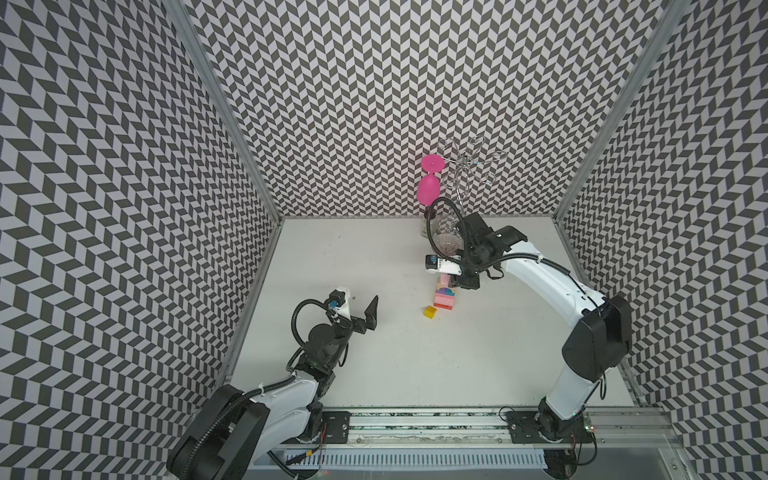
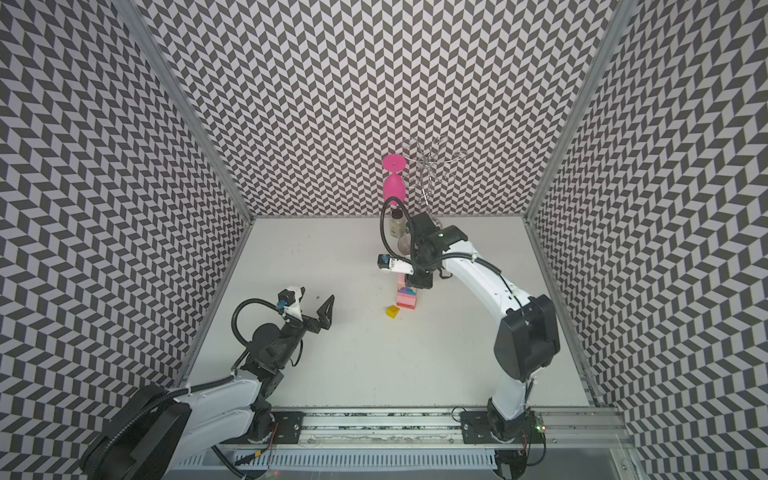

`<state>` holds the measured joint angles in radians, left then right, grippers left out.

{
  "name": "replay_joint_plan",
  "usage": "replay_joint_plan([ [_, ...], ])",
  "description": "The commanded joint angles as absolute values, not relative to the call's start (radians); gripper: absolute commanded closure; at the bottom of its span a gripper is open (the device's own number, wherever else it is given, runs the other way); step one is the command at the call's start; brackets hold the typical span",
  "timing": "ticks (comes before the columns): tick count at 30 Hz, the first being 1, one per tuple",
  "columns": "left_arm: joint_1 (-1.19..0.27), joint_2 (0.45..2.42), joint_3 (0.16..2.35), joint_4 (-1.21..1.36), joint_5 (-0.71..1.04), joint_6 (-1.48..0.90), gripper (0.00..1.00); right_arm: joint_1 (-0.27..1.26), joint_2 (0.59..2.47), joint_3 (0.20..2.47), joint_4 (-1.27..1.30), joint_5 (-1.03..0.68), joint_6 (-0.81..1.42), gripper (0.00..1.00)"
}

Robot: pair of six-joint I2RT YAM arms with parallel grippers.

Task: Build the wood block tower
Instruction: 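Lower the pink block with the right gripper onto the wooden arch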

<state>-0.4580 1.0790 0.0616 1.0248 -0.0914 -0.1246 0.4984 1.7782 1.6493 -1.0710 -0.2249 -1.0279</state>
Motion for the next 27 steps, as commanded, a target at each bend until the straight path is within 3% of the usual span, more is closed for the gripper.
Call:
replay_joint_plan([
  [1,-0.461,1.083,0.054,1.063,-0.080,-0.120,0.00,0.487,1.809,1.703,-1.070,-0.269,-1.027,1.00],
  [7,-0.462,1.083,0.054,1.063,-0.081,-0.118,0.00,0.471,1.825,1.714,-1.069,-0.325,-1.000,1.00],
  [27,-0.465,1.089,0.057,1.063,-0.081,-0.117,0.00,0.463,1.882,1.723,-1.082,-0.262,-0.951,1.00],
])
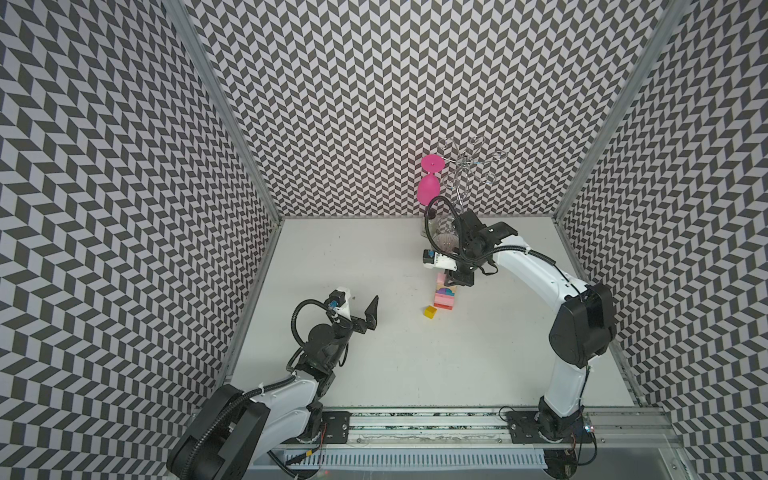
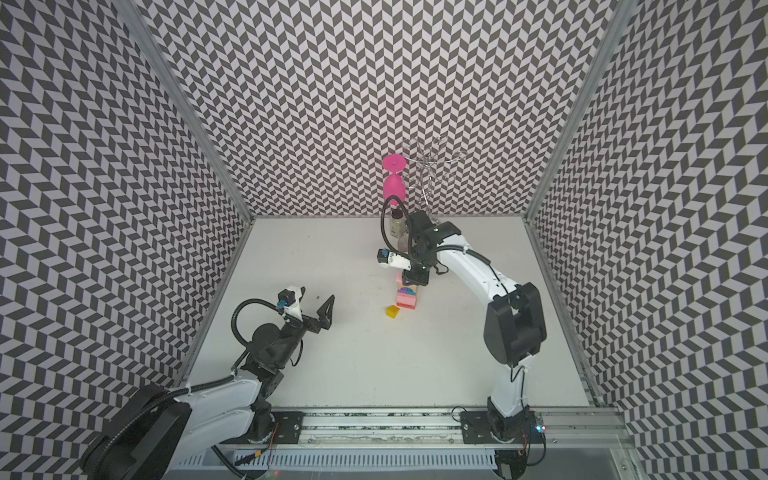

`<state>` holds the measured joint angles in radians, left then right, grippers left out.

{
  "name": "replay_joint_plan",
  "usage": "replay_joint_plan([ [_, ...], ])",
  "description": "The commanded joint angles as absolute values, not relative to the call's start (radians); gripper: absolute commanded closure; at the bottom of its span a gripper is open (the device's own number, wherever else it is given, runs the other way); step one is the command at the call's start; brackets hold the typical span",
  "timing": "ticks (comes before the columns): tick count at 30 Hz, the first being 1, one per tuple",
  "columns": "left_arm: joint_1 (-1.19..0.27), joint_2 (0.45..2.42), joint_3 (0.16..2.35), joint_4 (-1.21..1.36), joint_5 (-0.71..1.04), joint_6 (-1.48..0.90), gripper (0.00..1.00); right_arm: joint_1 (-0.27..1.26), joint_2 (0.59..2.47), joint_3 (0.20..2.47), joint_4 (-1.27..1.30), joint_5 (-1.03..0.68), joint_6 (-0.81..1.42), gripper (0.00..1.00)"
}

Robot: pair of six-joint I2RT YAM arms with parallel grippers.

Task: Build the wood block tower
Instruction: 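Lower the pink block with the right gripper onto the wooden arch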

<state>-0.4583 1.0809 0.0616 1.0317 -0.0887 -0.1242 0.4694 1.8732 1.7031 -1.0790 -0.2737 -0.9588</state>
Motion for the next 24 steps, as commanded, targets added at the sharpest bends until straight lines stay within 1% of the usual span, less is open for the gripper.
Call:
replay_joint_plan([
  [1,-0.465,1.089,0.057,1.063,-0.081,-0.117,0.00,0.462,1.882,1.726,-1.082,-0.262,-0.950,1.00],
  [8,-0.465,1.089,0.057,1.062,-0.083,-0.117,0.00,0.460,1.893,1.727,-1.080,-0.262,-0.946,1.00],
  [16,-0.465,1.089,0.057,1.063,-0.083,-0.116,0.00,0.460,1.903,1.720,-1.074,-0.266,-0.938,0.95],
  [24,-0.465,1.089,0.057,1.063,-0.083,-0.117,0.00,0.462,1.914,1.723,-1.072,-0.259,-0.930,0.93],
])
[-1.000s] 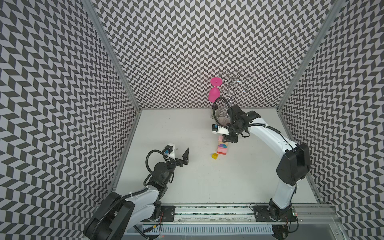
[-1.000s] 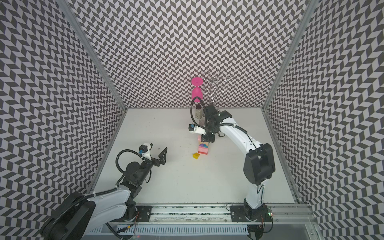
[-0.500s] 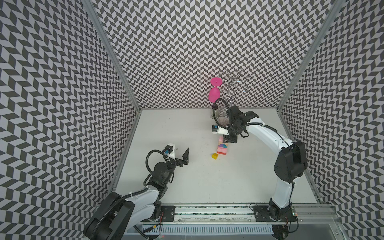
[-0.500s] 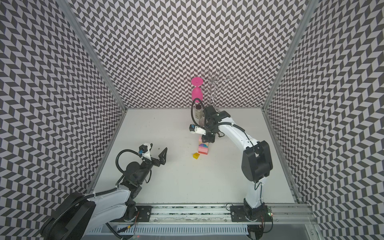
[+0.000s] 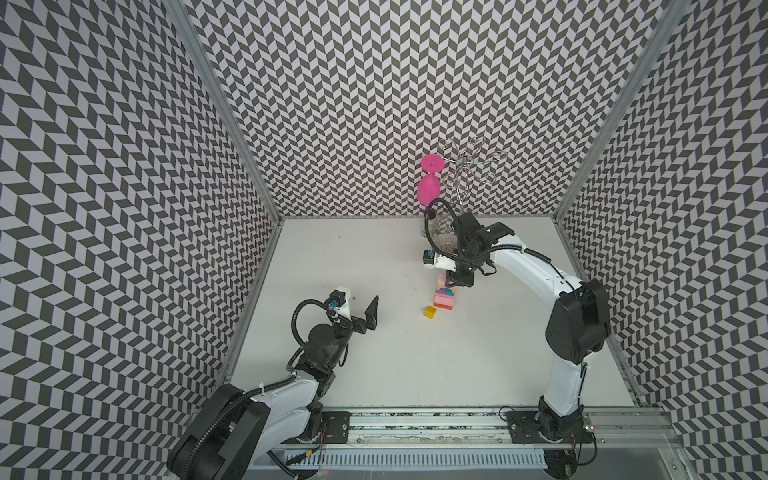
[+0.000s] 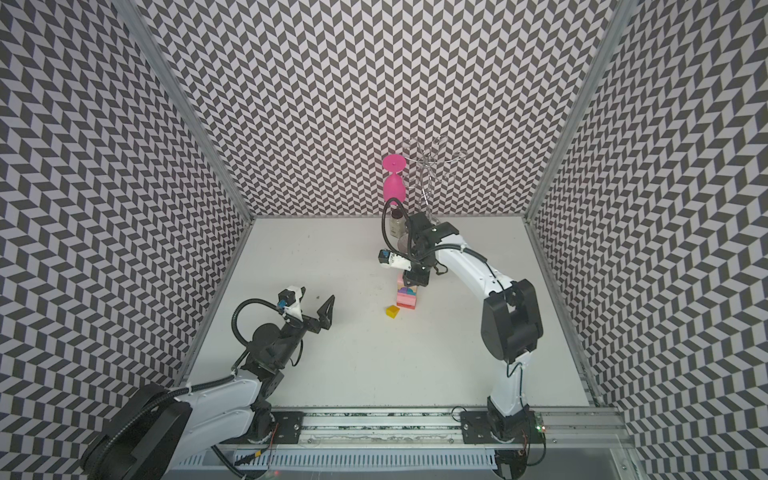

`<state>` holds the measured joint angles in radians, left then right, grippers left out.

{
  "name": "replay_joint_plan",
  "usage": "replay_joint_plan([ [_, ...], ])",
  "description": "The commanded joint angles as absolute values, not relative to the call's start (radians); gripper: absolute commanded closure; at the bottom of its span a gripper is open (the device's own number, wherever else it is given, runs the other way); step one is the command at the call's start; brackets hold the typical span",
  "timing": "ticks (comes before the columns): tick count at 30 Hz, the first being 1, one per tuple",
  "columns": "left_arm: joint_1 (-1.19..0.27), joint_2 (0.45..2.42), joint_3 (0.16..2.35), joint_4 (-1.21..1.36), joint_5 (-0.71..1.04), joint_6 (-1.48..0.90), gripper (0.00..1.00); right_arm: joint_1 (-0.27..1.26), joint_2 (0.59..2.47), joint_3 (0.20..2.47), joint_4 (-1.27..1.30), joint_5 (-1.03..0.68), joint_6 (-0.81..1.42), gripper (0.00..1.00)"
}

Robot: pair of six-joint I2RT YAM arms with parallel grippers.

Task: Build the wood block tower
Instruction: 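Lower the pink block with the right gripper onto the wooden arch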

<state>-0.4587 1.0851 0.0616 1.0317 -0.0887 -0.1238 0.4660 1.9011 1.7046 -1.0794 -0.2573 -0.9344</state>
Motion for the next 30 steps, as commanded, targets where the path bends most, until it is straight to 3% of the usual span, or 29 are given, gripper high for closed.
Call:
replay_joint_plan([
  [1,-0.465,1.089,0.057,1.063,-0.083,-0.117,0.00,0.462,1.914,1.723,-1.072,-0.256,-0.930,0.92],
  [30,-0.465,1.092,0.057,1.065,-0.084,-0.117,0.00,0.467,1.943,1.740,-1.060,-0.250,-0.902,0.78],
])
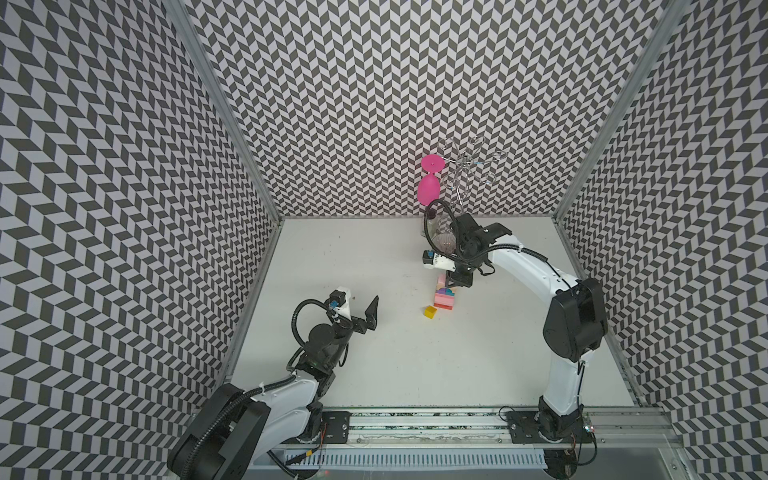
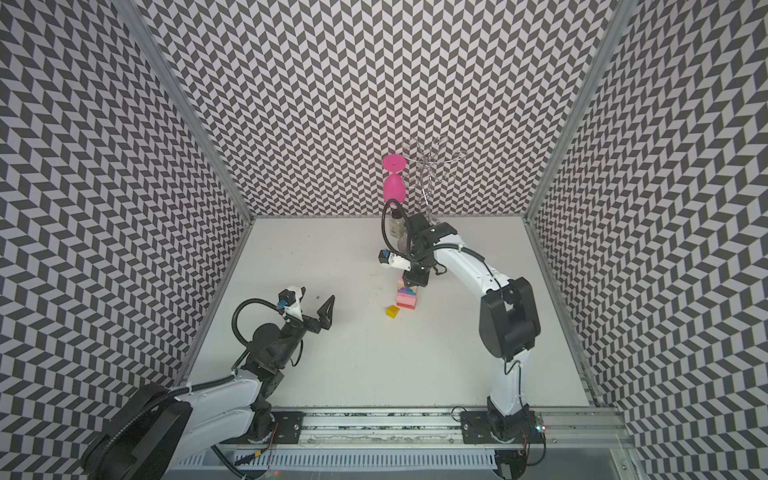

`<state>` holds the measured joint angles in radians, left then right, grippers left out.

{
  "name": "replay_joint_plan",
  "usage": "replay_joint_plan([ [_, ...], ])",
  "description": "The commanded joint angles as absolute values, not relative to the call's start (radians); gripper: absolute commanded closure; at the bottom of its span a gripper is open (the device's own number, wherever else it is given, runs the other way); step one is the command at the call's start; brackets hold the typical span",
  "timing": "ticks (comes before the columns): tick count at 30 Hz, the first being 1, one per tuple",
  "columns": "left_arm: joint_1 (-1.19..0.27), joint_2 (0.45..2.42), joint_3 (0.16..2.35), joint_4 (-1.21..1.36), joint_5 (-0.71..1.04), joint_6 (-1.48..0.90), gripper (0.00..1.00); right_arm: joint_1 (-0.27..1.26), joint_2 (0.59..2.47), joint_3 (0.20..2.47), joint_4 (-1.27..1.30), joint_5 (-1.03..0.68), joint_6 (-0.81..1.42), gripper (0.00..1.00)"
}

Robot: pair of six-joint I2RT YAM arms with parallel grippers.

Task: Build the wood block tower
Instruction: 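Lower the pink block with the right gripper onto the wooden arch, then open the right gripper and release the pink block on top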

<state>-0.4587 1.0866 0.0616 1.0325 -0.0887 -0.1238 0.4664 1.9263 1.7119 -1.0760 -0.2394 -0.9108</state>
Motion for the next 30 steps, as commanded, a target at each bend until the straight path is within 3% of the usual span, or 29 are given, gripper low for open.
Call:
replay_joint_plan([
  [1,-0.464,1.092,0.058,1.065,-0.086,-0.117,0.00,0.466,1.943,1.741,-1.058,-0.249,-0.902,0.77],
  [18,-0.465,1.091,0.057,1.065,-0.084,-0.117,0.00,0.466,1.928,1.744,-1.058,-0.262,-0.900,0.61],
  [30,-0.464,1.089,0.056,1.065,-0.085,-0.116,0.00,0.466,1.927,1.738,-1.046,-0.240,-0.897,0.60],
])
